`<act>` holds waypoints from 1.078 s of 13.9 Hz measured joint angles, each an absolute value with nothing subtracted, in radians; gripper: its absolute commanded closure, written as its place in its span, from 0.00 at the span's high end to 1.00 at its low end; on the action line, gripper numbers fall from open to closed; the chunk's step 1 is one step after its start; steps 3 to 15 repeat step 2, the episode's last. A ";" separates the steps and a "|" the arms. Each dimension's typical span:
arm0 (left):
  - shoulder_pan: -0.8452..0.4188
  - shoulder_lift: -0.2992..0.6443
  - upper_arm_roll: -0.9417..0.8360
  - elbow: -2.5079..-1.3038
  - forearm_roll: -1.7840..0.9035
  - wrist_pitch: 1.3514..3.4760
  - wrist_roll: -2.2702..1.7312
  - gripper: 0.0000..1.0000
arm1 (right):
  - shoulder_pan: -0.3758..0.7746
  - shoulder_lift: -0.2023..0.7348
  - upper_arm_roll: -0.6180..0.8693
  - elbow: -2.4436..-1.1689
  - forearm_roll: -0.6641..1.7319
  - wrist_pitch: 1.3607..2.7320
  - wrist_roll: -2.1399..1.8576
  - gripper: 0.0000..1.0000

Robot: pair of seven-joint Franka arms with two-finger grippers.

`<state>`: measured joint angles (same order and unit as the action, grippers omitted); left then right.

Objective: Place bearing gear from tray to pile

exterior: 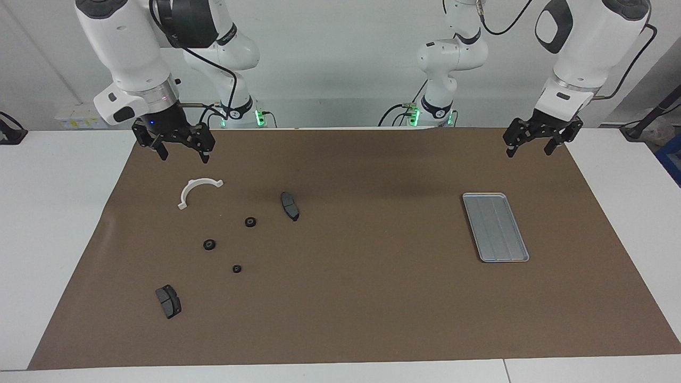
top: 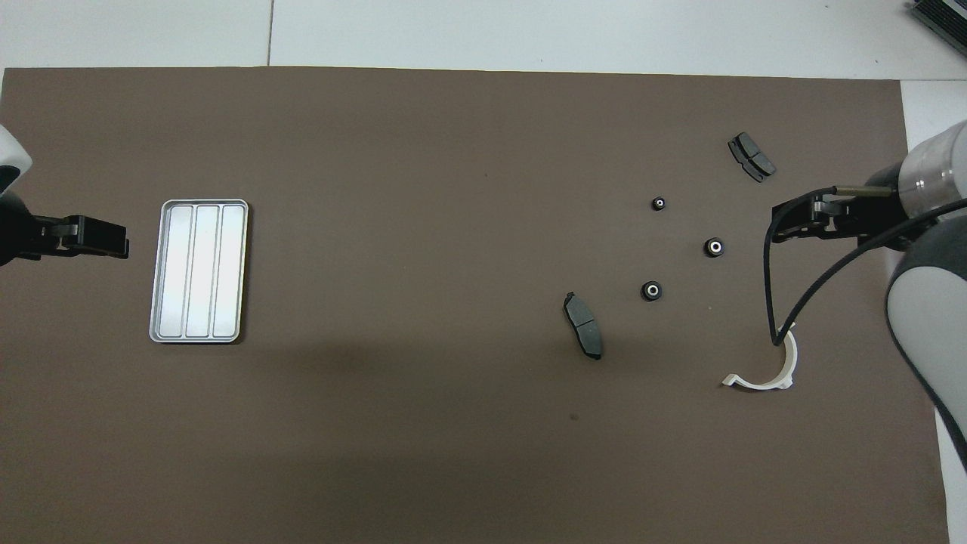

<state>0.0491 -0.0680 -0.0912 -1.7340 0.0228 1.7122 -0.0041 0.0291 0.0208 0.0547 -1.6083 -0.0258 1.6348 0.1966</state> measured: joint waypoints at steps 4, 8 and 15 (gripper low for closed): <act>0.049 -0.068 -0.091 -1.734 0.023 1.712 -0.004 1.00 | 0.033 0.021 0.055 -1.609 -0.026 1.635 0.197 1.00; 0.049 -0.068 -0.091 -1.734 0.023 1.712 -0.004 1.00 | 0.033 0.021 0.055 -1.609 -0.026 1.635 0.197 1.00; 0.049 -0.068 -0.091 -1.734 0.023 1.712 -0.004 1.00 | 0.033 0.021 0.055 -1.609 -0.026 1.635 0.197 1.00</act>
